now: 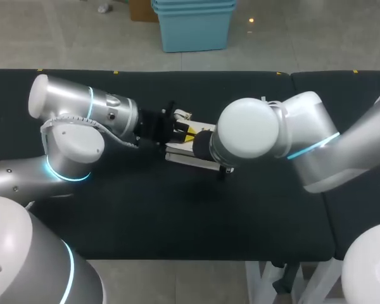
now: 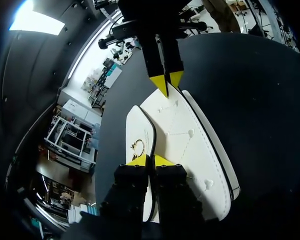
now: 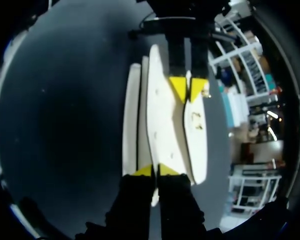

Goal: Pick up the bag, open it, inspect its contents, close it, and place it on the opposite side

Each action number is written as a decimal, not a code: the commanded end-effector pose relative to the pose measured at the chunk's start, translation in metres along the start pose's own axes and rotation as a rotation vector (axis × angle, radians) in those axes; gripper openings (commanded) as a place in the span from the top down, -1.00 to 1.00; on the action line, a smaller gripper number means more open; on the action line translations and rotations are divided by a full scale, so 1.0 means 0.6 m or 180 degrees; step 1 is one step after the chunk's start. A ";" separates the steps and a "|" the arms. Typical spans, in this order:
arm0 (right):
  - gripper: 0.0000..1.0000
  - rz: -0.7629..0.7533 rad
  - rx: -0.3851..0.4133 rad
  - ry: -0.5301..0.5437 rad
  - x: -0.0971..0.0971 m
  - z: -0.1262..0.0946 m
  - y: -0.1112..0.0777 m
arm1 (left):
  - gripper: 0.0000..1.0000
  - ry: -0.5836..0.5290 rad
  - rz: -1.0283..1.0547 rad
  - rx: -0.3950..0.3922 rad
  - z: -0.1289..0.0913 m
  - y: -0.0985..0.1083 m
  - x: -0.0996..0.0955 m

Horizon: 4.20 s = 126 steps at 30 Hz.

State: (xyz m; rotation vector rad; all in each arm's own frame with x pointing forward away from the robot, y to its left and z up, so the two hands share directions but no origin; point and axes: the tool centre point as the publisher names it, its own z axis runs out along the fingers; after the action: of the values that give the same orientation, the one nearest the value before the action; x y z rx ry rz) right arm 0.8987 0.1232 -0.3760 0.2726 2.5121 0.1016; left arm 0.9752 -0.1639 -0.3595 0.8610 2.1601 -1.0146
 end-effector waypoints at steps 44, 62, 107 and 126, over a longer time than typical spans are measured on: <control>-1.00 -0.0093 -0.0121 -0.0010 -0.016 -0.050 -0.018 | -1.00 -0.0184 -0.0231 0.0268 -0.071 -0.041 -0.046; -1.00 -0.0162 -0.0318 0.0490 -0.057 -0.114 -0.029 | -1.00 0.0249 -0.1304 -0.0107 -0.124 -0.063 -0.022; -1.00 0.0921 0.0042 0.2541 -0.143 -0.124 -0.024 | -1.00 0.1014 -0.4010 -0.0945 -0.137 -0.078 -0.051; -1.00 0.4532 -0.0344 0.3002 -0.138 -0.122 -0.067 | -1.00 0.0108 -0.7345 -0.0639 -0.184 -0.075 0.005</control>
State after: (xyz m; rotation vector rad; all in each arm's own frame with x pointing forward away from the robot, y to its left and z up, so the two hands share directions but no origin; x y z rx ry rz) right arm 0.9201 0.0746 -0.2698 1.2831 3.1081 0.5408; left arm 0.9246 -0.1029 -0.2843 -1.0092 3.0348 -1.0849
